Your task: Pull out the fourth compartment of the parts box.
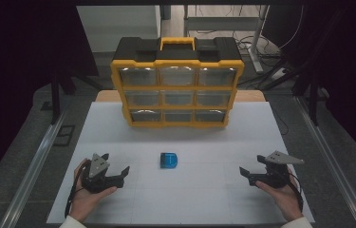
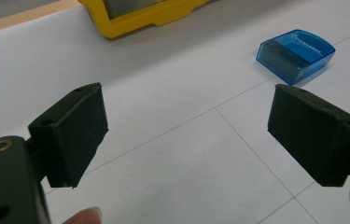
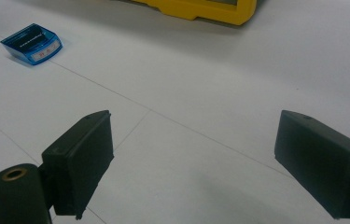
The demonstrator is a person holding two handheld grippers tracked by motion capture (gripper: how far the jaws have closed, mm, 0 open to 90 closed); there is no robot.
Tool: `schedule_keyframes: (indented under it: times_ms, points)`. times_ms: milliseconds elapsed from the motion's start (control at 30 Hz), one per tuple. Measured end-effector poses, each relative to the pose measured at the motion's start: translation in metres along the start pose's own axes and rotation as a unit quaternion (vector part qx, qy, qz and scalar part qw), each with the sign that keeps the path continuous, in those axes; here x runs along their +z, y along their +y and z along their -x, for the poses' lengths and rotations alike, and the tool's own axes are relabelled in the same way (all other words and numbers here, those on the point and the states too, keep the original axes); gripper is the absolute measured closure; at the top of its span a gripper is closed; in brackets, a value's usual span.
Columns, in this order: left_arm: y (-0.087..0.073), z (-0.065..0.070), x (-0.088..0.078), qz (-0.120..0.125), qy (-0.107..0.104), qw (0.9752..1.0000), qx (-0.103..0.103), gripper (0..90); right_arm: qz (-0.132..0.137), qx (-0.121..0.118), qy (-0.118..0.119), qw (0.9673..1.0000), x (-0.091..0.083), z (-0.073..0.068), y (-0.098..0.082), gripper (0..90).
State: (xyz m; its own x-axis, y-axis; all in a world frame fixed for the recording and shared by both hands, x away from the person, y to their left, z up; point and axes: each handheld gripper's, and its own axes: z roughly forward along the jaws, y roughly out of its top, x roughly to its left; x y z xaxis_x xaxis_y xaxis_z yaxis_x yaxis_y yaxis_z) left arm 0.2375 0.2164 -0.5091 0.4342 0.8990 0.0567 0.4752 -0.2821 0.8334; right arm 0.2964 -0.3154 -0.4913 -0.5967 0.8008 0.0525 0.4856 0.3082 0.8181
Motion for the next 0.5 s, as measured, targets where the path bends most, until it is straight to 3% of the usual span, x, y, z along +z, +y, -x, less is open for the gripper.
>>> schedule_keyframes:
  times_ms: [300,433,500]
  points:
    - [0.0021,0.0043,-0.0022,0.013,0.014,0.9993,0.033,12.4,-0.002,0.002,-0.001,1.0,-0.0006,0.0007,-0.0003,12.2]
    - [0.0029,0.0076,-0.0021,0.021,0.025,0.9974,0.065,12.4,-0.003,0.002,-0.002,1.0,-0.0003,0.001,-0.0004,12.2]
    - [0.0036,0.01,-0.0022,0.026,0.032,0.995,0.091,12.4,-0.005,0.002,-0.003,1.0,0.0002,0.001,-0.0004,12.2]
